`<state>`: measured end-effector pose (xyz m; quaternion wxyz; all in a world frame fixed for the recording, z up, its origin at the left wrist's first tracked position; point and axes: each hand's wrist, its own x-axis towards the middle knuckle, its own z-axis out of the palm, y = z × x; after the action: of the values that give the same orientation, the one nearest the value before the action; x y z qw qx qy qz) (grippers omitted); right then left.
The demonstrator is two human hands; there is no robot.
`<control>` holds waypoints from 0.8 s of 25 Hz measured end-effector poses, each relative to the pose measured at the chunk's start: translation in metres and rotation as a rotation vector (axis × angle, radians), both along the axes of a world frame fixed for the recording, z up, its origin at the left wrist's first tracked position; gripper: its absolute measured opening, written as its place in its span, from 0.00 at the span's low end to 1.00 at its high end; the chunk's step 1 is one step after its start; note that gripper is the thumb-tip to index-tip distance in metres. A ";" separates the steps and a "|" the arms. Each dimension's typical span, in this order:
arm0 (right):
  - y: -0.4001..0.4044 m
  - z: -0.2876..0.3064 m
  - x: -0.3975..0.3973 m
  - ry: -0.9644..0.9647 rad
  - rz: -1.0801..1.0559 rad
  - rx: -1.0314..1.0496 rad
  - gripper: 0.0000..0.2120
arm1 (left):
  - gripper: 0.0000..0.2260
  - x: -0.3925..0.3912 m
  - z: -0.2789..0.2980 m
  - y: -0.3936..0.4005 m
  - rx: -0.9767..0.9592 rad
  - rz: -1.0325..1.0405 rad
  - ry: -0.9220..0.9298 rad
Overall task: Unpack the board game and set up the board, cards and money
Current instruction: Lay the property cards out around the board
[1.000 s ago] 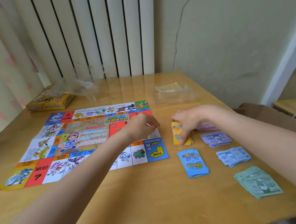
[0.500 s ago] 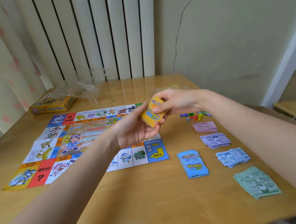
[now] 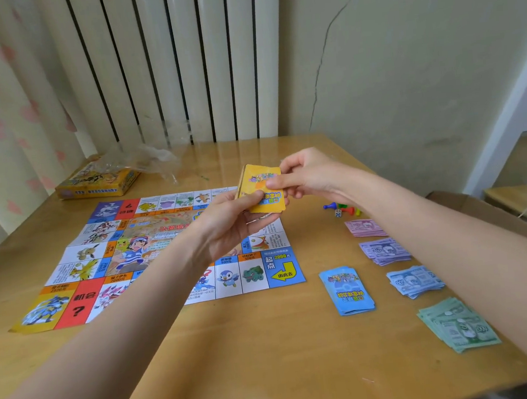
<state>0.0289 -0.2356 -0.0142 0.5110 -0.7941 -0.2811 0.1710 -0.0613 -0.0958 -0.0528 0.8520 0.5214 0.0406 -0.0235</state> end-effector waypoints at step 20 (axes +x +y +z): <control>0.017 -0.011 -0.015 -0.625 0.180 -0.357 0.12 | 0.05 -0.005 -0.001 0.030 0.002 0.217 0.161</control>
<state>0.0142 -0.2187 -0.0251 0.2368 -0.8567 -0.4582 0.0108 -0.0665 -0.0662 -0.0535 0.8432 0.5110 0.1649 0.0272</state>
